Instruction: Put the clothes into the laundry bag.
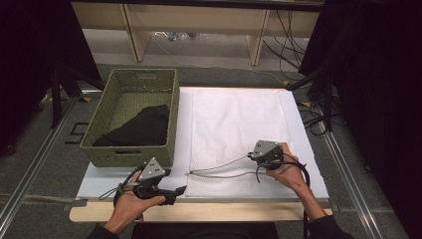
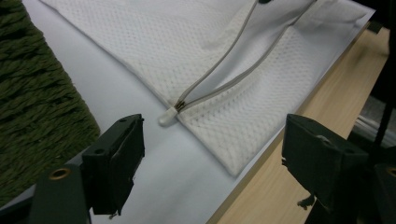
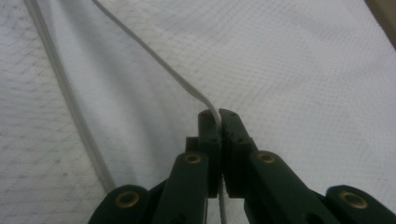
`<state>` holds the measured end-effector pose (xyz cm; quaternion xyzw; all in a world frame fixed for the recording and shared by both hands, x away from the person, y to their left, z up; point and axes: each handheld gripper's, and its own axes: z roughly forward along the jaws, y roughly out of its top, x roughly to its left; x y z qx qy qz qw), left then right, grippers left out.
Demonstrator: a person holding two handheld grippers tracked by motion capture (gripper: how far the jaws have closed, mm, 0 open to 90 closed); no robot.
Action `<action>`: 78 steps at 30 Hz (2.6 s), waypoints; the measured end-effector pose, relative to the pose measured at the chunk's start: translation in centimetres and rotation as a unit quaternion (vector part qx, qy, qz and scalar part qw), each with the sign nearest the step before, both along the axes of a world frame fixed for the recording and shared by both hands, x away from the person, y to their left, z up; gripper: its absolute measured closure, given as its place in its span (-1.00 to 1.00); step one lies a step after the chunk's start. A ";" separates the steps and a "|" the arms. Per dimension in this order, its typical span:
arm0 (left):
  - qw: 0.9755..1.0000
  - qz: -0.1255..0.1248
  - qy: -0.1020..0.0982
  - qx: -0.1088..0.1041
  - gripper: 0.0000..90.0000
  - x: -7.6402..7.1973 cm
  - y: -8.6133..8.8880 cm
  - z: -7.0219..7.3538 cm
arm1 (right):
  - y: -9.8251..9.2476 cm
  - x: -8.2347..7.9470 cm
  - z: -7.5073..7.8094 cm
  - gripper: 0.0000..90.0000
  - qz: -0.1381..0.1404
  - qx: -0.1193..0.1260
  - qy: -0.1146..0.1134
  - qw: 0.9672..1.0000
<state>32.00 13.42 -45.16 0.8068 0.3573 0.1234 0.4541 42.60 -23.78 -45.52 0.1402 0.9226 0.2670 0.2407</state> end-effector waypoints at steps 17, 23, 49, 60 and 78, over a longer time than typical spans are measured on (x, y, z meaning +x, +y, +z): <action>0.999 0.011 -0.048 -0.007 -0.58 0.9 2.0 4.1 | -0.4 1.0 2.3 0.98 -0.014 0.019 -0.013 1.000; 0.997 0.040 -0.062 0.007 -0.57 2.2 3.1 6.5 | -0.3 1.4 2.7 0.98 -0.006 0.020 -0.019 1.000; 0.993 0.077 -0.007 0.091 -0.63 16.9 11.9 9.5 | -0.5 1.7 3.5 0.98 0.001 0.023 -0.024 0.999; 0.992 0.043 0.046 0.107 -0.56 20.8 11.4 6.3 | -0.3 1.6 3.4 0.98 0.008 0.023 -0.021 0.999; 0.979 -0.029 0.127 0.159 -1.00 22.3 10.0 2.1 | -0.4 1.6 3.4 0.98 0.019 0.020 -0.017 0.999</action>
